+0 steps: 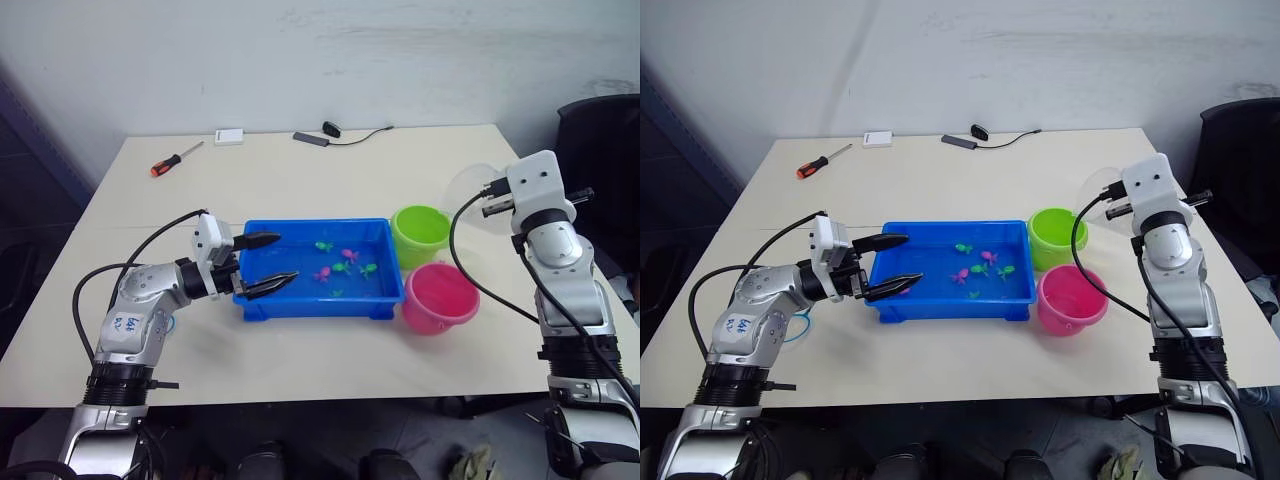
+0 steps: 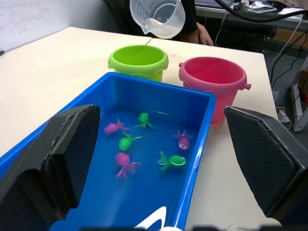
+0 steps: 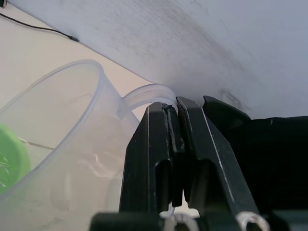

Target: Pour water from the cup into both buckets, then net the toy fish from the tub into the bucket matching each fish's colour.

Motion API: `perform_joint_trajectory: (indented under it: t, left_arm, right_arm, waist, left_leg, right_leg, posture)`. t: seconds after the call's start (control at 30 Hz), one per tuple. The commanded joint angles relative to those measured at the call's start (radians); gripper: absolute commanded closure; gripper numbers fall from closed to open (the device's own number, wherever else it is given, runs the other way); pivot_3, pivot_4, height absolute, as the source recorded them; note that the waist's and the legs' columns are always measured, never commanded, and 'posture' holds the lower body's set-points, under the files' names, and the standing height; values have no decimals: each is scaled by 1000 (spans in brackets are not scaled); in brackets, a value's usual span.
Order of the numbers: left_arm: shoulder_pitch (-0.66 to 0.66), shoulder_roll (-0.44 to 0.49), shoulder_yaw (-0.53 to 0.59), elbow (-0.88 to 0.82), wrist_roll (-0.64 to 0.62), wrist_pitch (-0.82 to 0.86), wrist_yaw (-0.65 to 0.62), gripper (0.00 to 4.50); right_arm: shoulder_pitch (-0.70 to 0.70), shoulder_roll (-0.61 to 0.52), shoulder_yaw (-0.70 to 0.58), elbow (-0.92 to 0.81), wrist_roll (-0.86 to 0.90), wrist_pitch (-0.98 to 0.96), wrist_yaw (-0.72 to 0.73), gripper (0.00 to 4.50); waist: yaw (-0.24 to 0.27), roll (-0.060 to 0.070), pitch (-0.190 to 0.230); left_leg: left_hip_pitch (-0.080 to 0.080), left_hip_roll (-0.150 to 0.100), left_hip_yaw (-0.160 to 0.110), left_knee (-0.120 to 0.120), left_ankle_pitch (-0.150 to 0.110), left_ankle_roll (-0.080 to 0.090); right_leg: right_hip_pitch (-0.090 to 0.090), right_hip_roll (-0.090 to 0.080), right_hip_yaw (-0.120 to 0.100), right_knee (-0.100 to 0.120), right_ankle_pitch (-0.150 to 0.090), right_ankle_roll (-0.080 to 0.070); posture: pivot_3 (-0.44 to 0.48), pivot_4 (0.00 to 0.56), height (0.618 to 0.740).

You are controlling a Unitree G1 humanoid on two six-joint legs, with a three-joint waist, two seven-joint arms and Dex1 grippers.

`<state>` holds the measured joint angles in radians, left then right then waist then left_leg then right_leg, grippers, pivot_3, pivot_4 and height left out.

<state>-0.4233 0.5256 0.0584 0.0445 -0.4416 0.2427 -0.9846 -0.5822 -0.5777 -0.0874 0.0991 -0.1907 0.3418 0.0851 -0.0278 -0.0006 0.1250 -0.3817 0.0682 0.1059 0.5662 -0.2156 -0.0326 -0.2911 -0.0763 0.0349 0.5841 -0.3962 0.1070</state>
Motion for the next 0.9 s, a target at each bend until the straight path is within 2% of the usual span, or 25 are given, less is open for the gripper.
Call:
perform_joint_trajectory:
  t: [0.03, 0.9]
  left_arm:
    - [1, 9, 16, -47, -8, -1, 6, 0]
    - [20, 12, 18, -67, -13, -2, 3, 0]
  right_arm:
    - [-30, -26, 9, -15, -54, -46, -22, 4487]
    - [-41, -35, 113, 15, -289, -141, -82, 4487]
  waist:
    - [0, 0, 0]
    - [-2, -3, 2]
  left_leg:
    - [0, 0, 0, 0, 0, 0]
    - [9, 4, 14, -6, 0, -2]
  right_leg:
    - [0, 0, 0, 0, 0, 0]
    - [0, -1, 0, -1, 0, 0]
  posture:
    - [0, 150, 733]
    - [0, 150, 733]
